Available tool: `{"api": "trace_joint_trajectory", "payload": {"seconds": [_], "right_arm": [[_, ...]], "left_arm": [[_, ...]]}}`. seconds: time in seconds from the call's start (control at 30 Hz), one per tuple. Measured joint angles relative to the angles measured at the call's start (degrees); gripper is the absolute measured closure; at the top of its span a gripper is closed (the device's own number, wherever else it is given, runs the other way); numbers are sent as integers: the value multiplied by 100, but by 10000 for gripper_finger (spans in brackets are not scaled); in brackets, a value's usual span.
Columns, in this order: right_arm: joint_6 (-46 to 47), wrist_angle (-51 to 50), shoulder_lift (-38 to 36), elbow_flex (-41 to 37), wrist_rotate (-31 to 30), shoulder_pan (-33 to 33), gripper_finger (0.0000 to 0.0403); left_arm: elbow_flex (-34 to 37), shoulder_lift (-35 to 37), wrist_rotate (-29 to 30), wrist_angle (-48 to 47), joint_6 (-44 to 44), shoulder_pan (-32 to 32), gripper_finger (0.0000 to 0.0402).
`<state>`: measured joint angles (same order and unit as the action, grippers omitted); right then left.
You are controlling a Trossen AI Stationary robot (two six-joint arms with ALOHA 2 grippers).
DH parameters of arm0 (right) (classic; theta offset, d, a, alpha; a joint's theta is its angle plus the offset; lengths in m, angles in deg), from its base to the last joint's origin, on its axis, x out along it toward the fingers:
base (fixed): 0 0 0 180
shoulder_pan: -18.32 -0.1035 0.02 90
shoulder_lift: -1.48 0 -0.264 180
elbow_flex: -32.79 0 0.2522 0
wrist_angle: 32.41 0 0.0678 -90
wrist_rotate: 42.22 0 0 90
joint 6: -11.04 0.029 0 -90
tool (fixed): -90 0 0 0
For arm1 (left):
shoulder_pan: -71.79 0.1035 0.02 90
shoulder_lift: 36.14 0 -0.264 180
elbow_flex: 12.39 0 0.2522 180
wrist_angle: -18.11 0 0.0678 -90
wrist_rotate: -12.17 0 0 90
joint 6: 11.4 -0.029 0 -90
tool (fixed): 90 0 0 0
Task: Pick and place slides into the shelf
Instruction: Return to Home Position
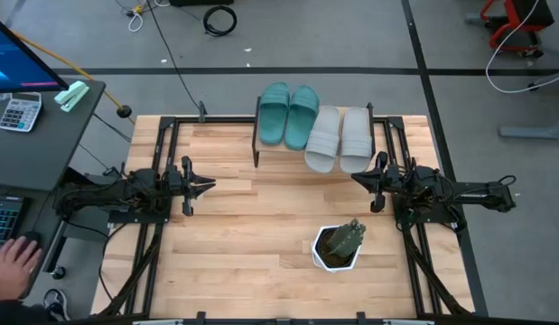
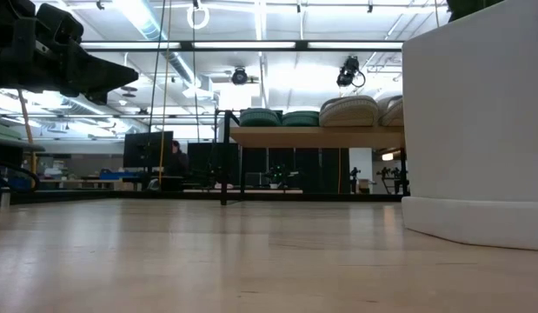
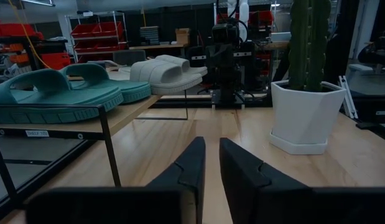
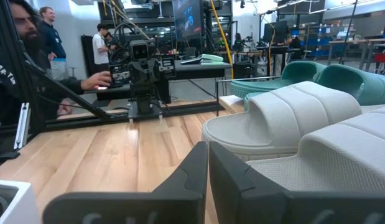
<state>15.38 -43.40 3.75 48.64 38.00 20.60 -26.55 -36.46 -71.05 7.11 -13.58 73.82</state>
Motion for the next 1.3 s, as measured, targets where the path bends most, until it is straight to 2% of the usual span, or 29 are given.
{"api": "trace_joint_trajectory", "payload": {"seconds": [0.3, 0.67, 1.03, 1.3], "right_arm": [[0, 0, 0, 0, 0, -1, 380], [0, 0, 0, 0, 0, 0, 380], [0, 0, 0, 0, -2, -2, 380], [0, 0, 0, 0, -2, 0, 380]], "left_arm": [[0, -1, -1, 1, 0, 0, 338], [-1, -1, 0, 2, 2, -2, 351], [0, -2, -1, 2, 0, -2, 340], [0, 0, -2, 0, 0, -1, 350]]}}
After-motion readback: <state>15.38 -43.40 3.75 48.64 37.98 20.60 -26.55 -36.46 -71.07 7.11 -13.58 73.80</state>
